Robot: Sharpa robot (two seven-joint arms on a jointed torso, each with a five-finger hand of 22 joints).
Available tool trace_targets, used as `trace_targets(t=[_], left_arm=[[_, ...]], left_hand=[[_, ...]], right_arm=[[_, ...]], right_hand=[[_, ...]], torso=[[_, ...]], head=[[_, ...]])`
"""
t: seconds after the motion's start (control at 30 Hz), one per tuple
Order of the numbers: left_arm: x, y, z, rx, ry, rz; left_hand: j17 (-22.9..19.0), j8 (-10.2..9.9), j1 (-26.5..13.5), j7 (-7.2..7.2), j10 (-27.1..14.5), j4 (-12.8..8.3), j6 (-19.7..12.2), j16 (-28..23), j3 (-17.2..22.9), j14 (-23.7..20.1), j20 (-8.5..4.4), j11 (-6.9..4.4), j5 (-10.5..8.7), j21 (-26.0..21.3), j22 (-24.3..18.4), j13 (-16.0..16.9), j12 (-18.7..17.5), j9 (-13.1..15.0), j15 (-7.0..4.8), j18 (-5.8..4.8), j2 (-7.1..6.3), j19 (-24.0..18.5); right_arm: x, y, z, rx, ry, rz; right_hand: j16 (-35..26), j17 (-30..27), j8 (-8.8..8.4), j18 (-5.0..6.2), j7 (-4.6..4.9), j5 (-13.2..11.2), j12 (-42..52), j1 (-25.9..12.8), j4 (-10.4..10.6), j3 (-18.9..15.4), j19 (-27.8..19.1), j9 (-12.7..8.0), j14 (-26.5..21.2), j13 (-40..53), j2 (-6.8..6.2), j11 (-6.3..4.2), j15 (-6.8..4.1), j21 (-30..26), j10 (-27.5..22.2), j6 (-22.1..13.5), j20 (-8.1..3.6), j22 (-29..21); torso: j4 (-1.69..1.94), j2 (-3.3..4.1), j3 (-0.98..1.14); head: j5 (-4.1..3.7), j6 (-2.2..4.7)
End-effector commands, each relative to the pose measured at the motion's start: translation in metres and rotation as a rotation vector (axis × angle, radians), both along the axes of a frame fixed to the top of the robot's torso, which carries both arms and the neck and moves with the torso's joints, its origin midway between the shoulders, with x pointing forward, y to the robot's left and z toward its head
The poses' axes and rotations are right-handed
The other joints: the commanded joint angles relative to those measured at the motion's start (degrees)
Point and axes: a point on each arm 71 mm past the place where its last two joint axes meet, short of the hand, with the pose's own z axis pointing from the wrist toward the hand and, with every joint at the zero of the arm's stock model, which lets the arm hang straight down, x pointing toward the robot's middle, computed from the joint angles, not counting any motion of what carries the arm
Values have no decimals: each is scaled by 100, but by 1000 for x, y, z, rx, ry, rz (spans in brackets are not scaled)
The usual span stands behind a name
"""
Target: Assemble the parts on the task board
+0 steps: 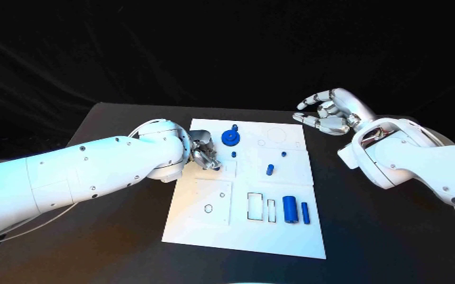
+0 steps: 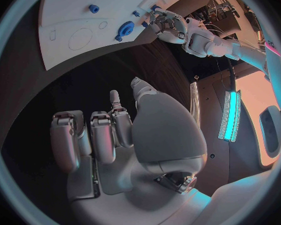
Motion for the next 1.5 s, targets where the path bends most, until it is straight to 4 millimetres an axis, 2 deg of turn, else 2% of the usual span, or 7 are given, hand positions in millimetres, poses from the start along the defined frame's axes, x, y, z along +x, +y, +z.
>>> trace_targets(t=[0.03,0.37,1.0,1.47,1.5], left_arm=[[-1,1,-4,1,28,14],[-1,-2,-5,-9,51,19],[1,-6,-6,-16,77,25],[3,-6,-6,-12,82,33],[4,-6,-6,-11,83,33]], left_hand=[[1507,31,-91,-84,78,-1151,146,37,1088,606,-11,-23,82,31,660,42,73,44,-41,-102,-1,35],[1507,54,-168,-113,128,-1152,189,37,1059,606,-20,-47,146,48,700,85,115,89,-60,-111,6,64],[1507,61,-353,-184,172,-1047,252,37,887,606,-37,-99,108,77,771,65,107,159,-106,-128,61,115],[1507,28,-539,-233,180,-875,301,37,654,606,-51,-137,64,80,787,69,106,194,-142,-132,94,126],[1507,21,-608,-245,182,-803,329,37,533,606,-55,-146,36,81,791,73,108,203,-148,-133,96,129]], right_arm=[[0,1,0,-2,-4,6],[0,1,0,-2,-3,6],[-1,1,0,-1,-3,6],[-1,1,0,0,-5,5],[-1,1,0,0,-5,5]], right_hand=[[-24,1153,37,5,-11,29,-27,-48,2,-43,396,9,509,605,12,-23,-30,-26,-2,44,-14,1303],[-25,1152,37,4,-11,34,-30,-54,1,-44,397,9,508,602,14,-23,-30,-24,-5,44,-14,1304],[-26,1150,37,4,-11,45,-27,-64,1,-45,398,9,508,605,17,-24,-31,-24,-3,44,-15,1304],[-27,1147,37,6,-12,50,-36,-71,1,-48,394,8,507,596,17,-24,-31,-30,-10,43,-15,1300],[-27,1147,37,6,-12,50,-36,-71,1,-48,394,8,507,596,17,-24,-31,-30,-10,43,-15,1300]], torso=[[3,0,3],[2,-3,8],[4,-4,5],[6,-6,-1],[4,-7,-1]], head=[[-1,-2],[6,-16],[3,-37],[-3,-35],[-2,-37]])
